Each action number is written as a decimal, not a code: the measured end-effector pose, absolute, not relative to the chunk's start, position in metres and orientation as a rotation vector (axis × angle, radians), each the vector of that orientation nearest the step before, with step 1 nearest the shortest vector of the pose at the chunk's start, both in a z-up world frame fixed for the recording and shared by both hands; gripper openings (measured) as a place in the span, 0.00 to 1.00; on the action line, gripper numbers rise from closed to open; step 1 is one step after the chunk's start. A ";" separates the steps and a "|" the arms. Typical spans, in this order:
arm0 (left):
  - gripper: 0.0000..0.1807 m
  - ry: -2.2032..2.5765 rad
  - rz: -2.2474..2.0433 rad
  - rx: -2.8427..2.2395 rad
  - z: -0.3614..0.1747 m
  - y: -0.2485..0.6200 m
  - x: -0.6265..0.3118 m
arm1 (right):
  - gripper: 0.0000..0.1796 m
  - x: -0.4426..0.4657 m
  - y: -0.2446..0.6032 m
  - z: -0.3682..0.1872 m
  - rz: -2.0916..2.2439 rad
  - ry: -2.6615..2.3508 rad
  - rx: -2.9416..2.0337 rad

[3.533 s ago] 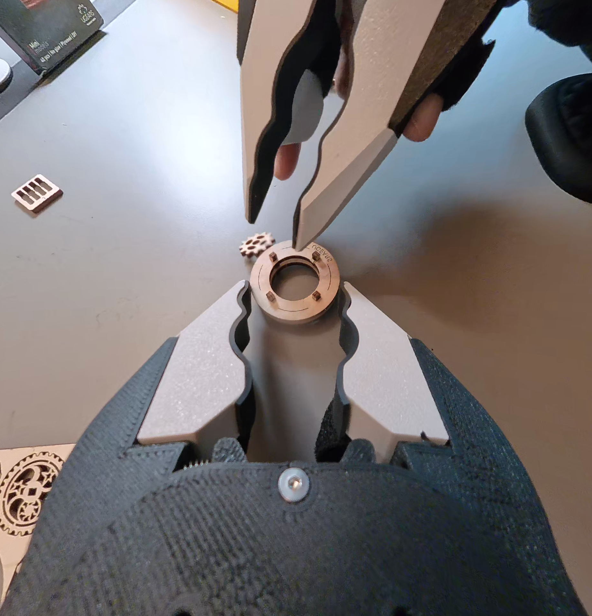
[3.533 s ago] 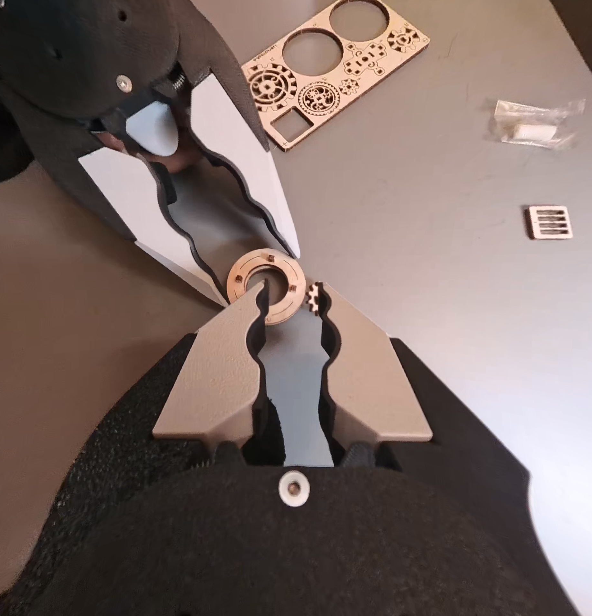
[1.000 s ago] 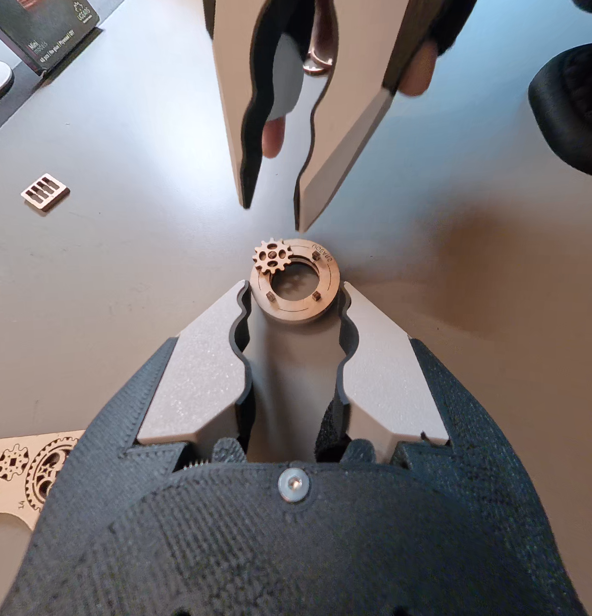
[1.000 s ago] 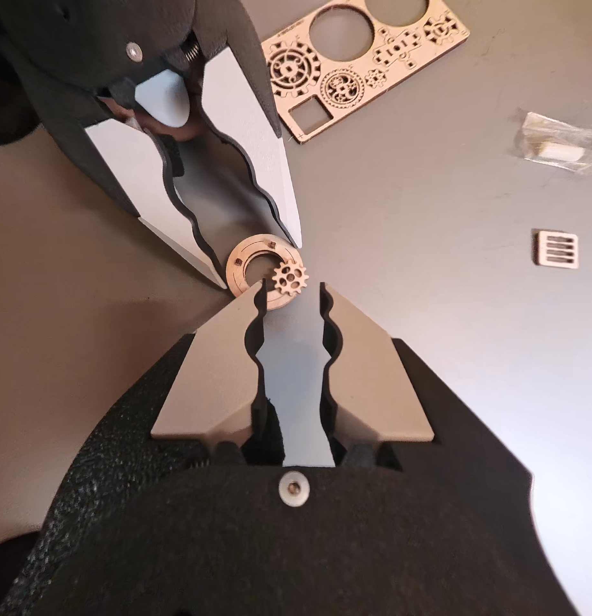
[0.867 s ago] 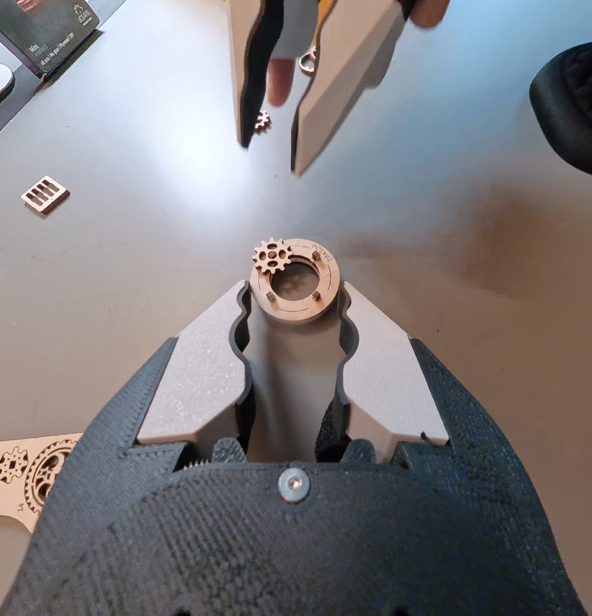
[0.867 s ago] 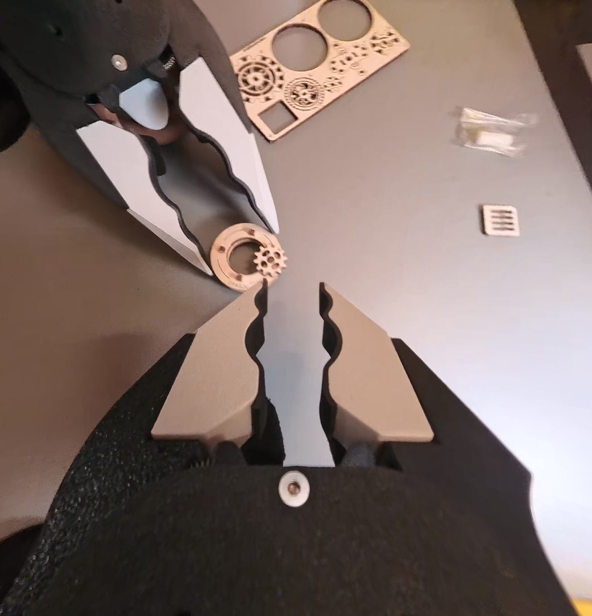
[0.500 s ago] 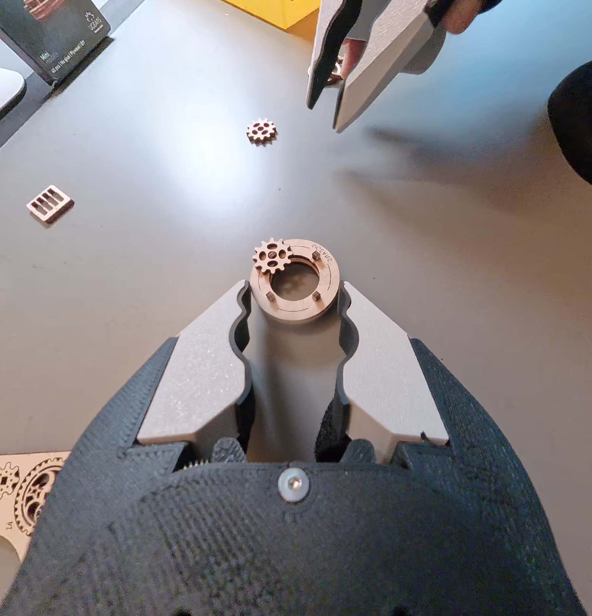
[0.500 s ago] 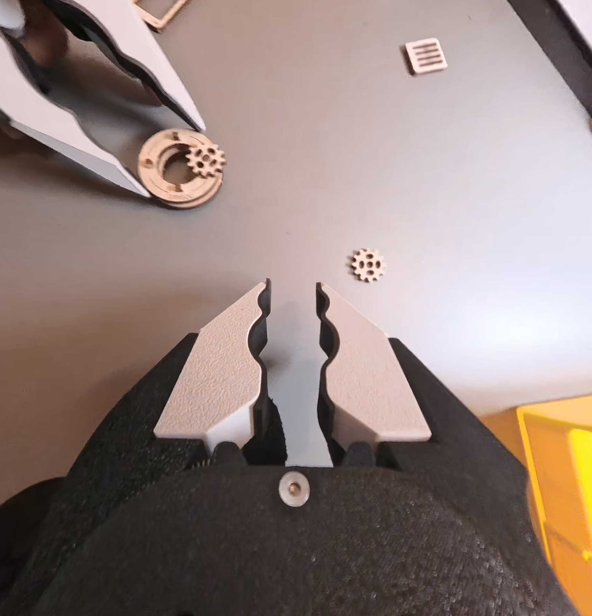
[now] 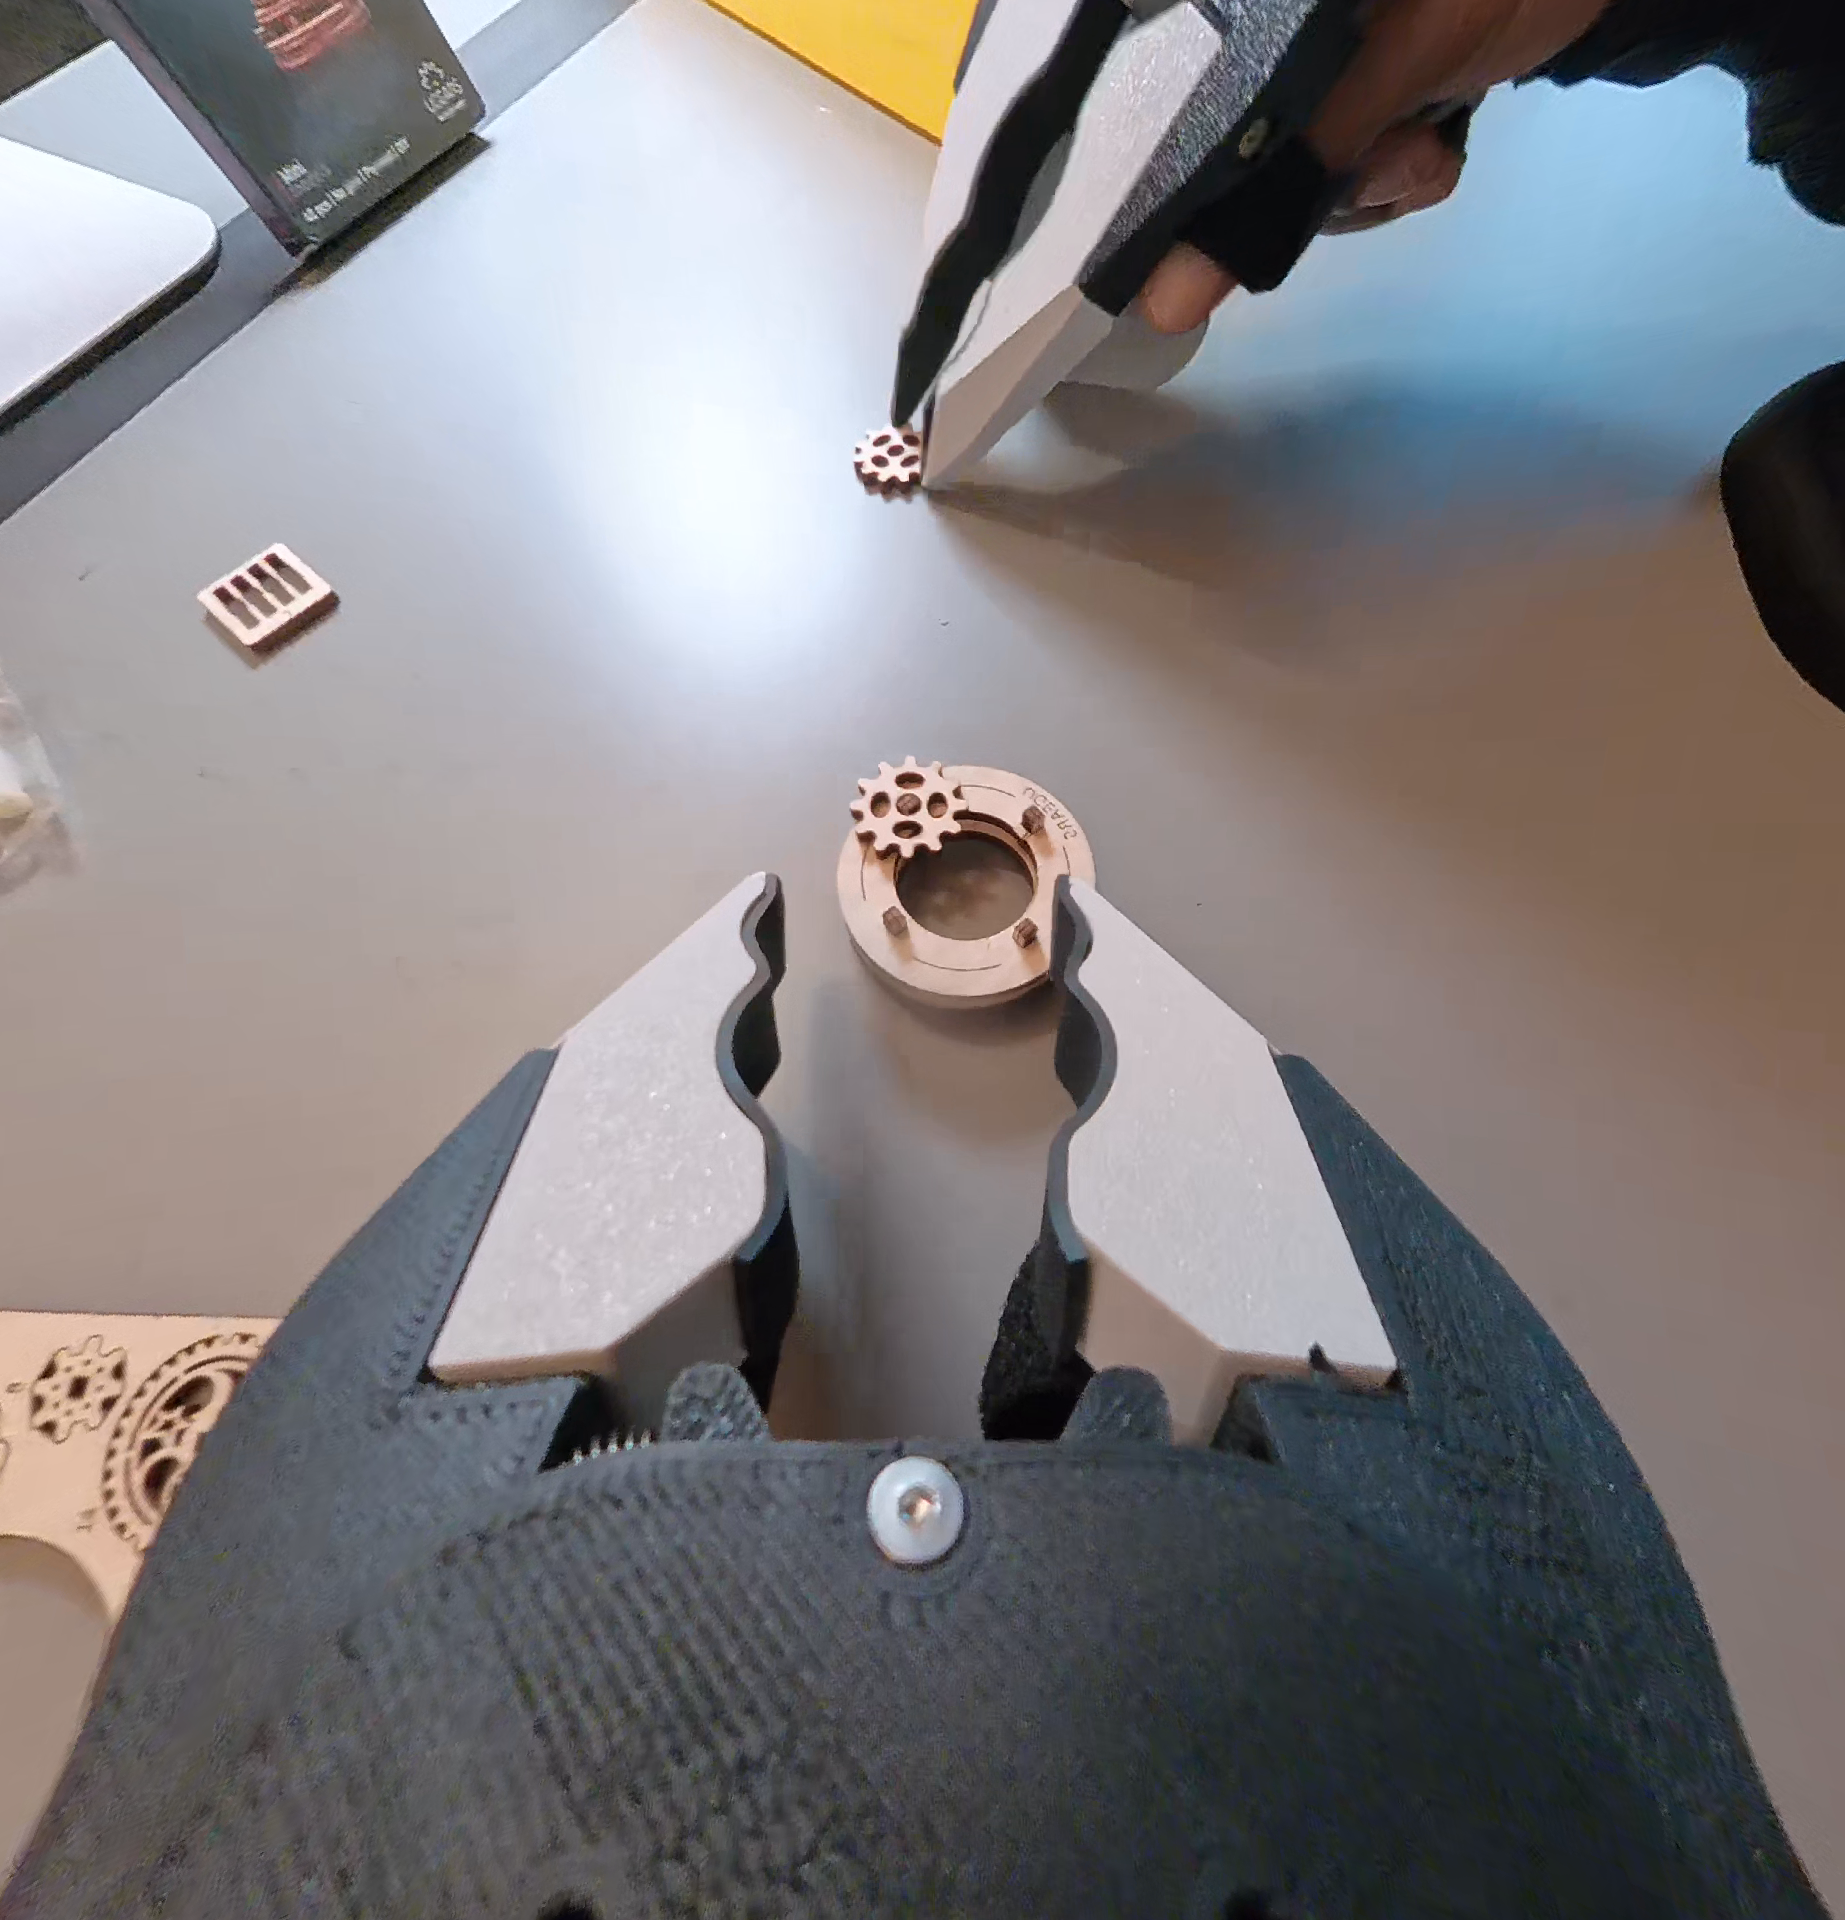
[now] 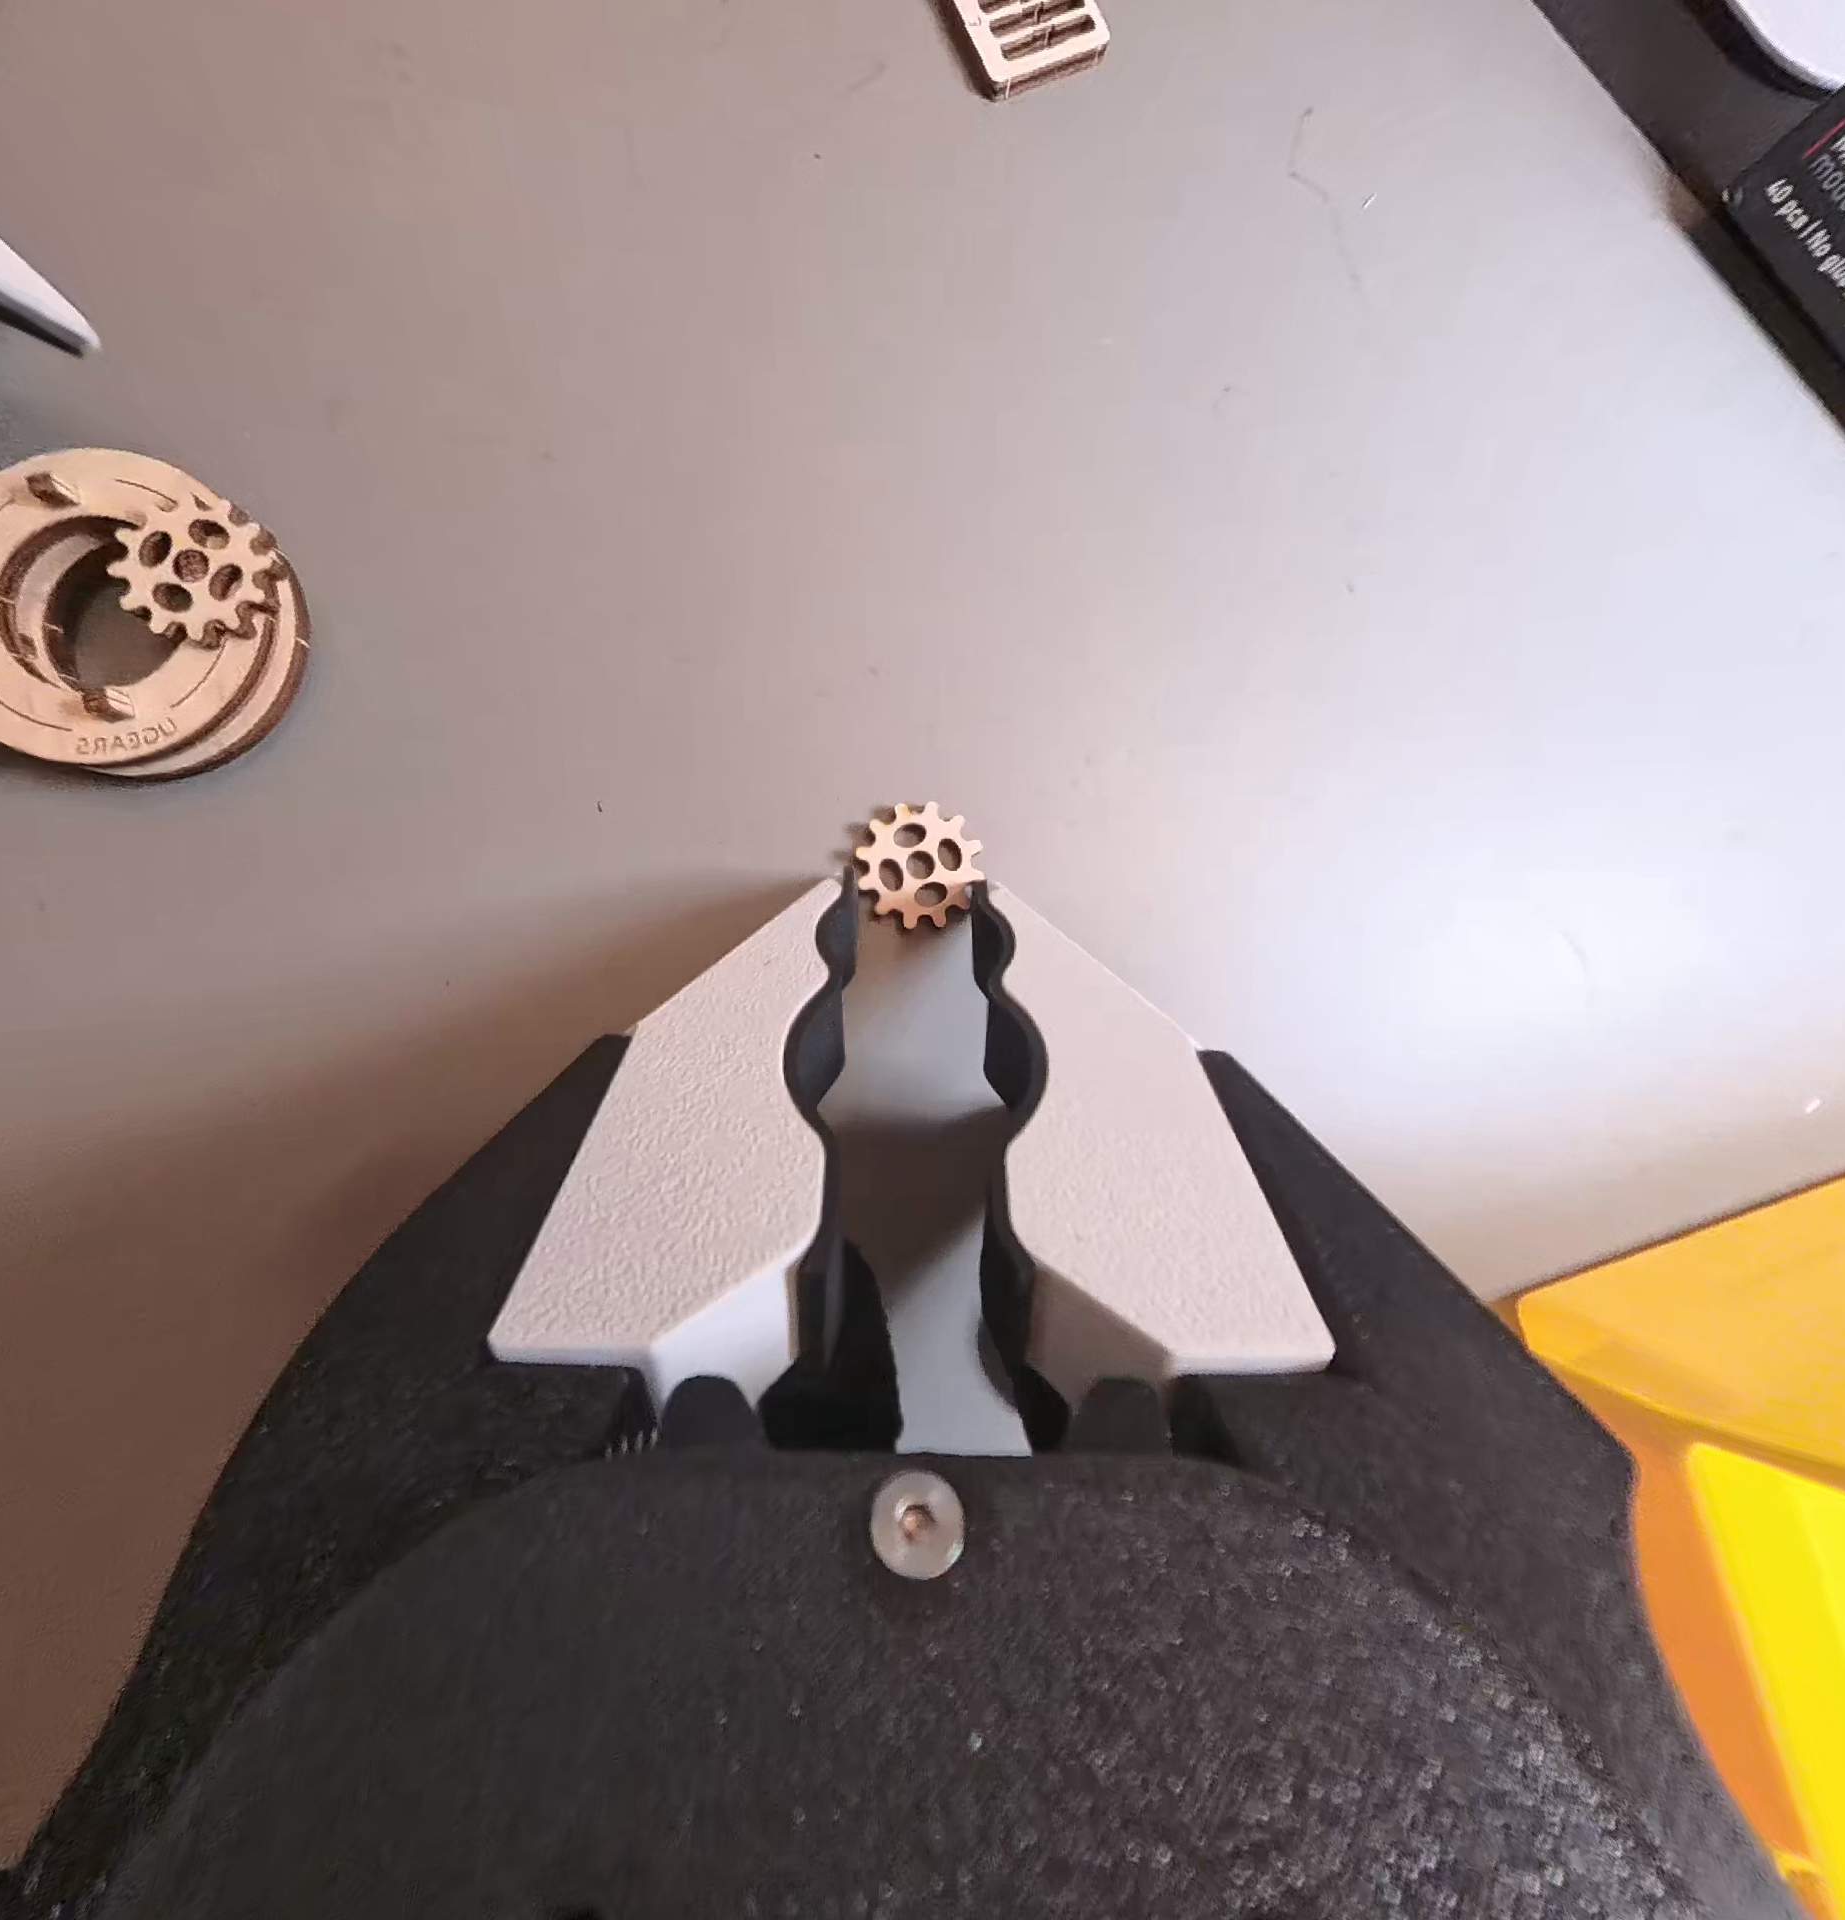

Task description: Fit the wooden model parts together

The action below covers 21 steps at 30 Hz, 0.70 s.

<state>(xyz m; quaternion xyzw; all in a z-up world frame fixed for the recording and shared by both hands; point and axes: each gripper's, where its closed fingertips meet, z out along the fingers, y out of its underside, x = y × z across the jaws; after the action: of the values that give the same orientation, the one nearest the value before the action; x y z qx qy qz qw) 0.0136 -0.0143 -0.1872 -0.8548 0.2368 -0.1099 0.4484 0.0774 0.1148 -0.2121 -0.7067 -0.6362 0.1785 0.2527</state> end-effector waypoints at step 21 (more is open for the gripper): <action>0.22 0.675 -0.044 -2.247 -0.019 -0.011 0.032 | 0.11 0.064 0.100 -0.205 0.611 -1.557 -1.981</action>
<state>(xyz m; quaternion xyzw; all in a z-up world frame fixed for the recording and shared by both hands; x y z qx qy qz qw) 0.0318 -0.0114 -0.0190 -0.8828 0.2651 -0.0173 0.3873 0.0642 0.0998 -0.2051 -0.7356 -0.5780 0.2269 0.2709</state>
